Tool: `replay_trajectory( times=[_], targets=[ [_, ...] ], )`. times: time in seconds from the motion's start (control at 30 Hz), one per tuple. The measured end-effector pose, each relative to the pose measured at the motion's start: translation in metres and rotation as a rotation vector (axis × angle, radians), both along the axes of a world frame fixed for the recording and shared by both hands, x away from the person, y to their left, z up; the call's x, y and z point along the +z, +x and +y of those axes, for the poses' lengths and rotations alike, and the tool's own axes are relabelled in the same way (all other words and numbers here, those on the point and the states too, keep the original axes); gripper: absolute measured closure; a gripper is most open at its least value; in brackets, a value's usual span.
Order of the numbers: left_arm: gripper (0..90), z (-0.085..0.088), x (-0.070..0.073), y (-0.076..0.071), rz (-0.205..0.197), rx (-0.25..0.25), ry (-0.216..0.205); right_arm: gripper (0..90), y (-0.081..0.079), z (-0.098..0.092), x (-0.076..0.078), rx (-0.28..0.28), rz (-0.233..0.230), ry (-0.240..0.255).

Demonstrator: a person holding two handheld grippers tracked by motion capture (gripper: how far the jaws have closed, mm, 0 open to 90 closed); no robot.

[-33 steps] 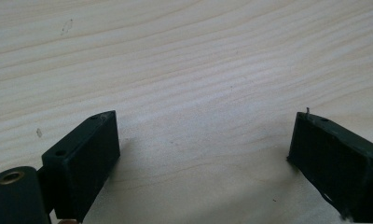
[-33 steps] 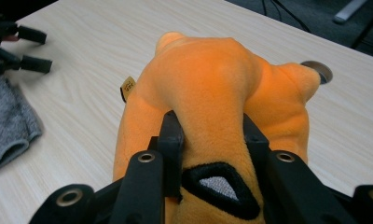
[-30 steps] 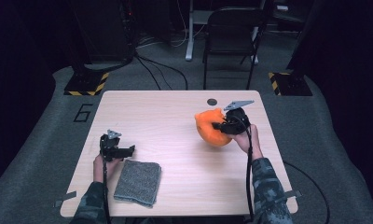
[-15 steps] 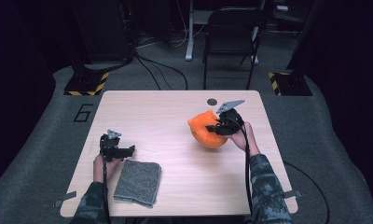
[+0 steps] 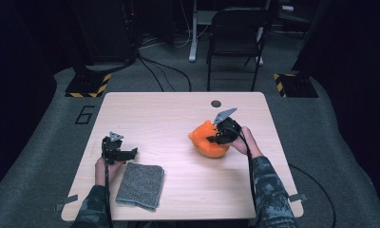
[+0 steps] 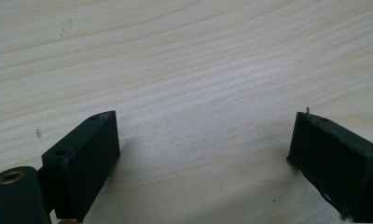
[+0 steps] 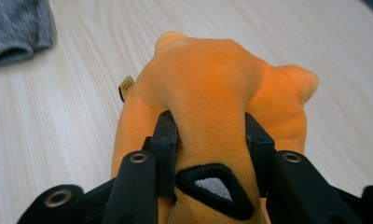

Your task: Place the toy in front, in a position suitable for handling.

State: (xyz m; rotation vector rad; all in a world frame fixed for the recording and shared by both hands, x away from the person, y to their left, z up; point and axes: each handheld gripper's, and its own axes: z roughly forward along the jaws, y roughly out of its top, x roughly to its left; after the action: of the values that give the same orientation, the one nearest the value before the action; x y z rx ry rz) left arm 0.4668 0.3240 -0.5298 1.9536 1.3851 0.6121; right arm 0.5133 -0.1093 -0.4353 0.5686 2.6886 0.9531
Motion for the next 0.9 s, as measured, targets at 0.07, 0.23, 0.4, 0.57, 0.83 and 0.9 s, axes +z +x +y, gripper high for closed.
replay_trajectory(
  times=[0.07,0.23,0.4,0.57,0.83,0.9],
  targets=[
    [8.3,0.0,0.0,0.0,0.0,0.0,0.0,63.9,0.0,-0.001,-0.006,0.008,-0.005,0.0],
    [8.3,0.0,0.0,0.0,0.0,0.0,0.0,63.4,0.0,0.0,-0.01,0.018,-0.022,-0.028],
    [8.3,0.0,0.0,0.0,0.0,0.0,0.0,57.8,-0.001,-0.004,-0.015,0.004,-0.025,0.0],
    [8.3,0.0,0.0,0.0,0.0,0.0,0.0,37.0,-0.003,-0.007,-0.011,-0.039,-0.045,0.033],
    [8.3,0.0,0.0,0.0,0.0,0.0,0.0,9.9,-0.015,-0.013,0.011,-0.139,-0.008,0.101],
    [8.3,0.0,0.0,0.0,0.0,0.0,0.0,6.7,-0.02,-0.015,0.02,-0.247,0.01,0.152]
  ],
)
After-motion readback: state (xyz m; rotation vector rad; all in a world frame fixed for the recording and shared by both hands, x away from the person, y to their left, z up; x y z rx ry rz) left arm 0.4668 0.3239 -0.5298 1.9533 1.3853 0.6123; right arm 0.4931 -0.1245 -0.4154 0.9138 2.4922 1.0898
